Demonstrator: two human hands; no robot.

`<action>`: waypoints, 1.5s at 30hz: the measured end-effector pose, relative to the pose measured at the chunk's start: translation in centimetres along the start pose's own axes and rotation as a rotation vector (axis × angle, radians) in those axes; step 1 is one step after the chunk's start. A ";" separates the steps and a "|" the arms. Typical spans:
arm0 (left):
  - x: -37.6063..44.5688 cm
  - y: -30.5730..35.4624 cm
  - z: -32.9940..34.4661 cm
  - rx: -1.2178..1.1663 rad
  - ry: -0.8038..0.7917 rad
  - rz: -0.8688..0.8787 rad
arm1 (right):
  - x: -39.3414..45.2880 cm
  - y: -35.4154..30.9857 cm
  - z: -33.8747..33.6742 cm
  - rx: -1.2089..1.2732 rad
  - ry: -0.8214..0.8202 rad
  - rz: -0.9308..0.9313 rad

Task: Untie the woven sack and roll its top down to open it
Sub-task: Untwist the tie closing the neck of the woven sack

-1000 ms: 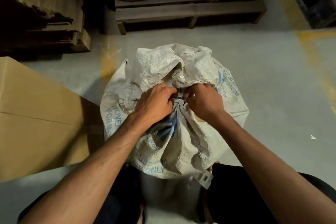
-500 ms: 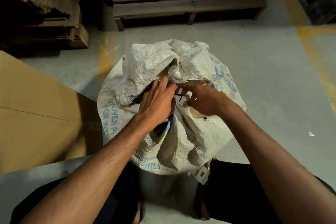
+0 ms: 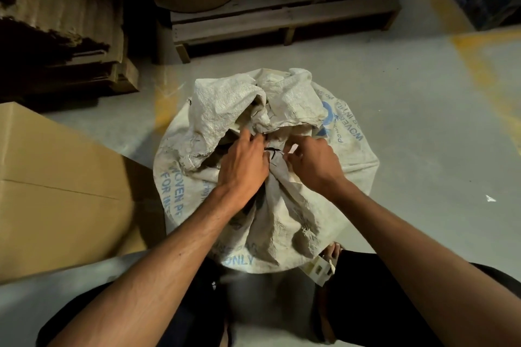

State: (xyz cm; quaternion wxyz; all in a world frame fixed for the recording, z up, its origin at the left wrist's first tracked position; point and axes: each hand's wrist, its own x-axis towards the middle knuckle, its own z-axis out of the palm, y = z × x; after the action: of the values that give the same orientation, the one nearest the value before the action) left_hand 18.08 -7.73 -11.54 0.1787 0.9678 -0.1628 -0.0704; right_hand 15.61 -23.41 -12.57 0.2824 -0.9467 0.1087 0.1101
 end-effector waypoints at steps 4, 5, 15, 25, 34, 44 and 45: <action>-0.2 -0.2 -0.6 0.105 -0.038 0.055 | -0.1 -0.3 0.7 -0.110 0.041 -0.057; -0.4 -0.2 -0.7 0.129 -0.044 0.065 | -0.1 -0.4 0.9 -0.112 0.044 -0.069; 0.2 0.0 -1.1 0.181 -0.077 0.126 | 0.6 -0.5 1.3 -0.274 0.049 -0.204; 0.6 -0.4 -0.8 0.130 -0.087 0.116 | 1.5 -0.7 1.0 -0.336 0.060 -0.235; 1.1 0.7 -1.0 0.209 -0.161 0.139 | 1.7 -0.6 1.0 -0.350 0.071 -0.263; 1.2 -0.1 -0.8 0.152 -0.143 0.156 | 2.2 -1.1 0.8 -0.356 0.055 -0.313; 1.2 -0.1 -0.9 0.141 -0.132 0.149 | 2.1 -1.1 0.8 -0.353 0.058 -0.315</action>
State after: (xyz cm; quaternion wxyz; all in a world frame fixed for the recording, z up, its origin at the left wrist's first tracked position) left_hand 19.41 -7.77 -10.85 0.1038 0.9564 -0.2504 -0.1089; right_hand 17.82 -22.33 -13.27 0.1232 -0.9894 -0.0530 0.0549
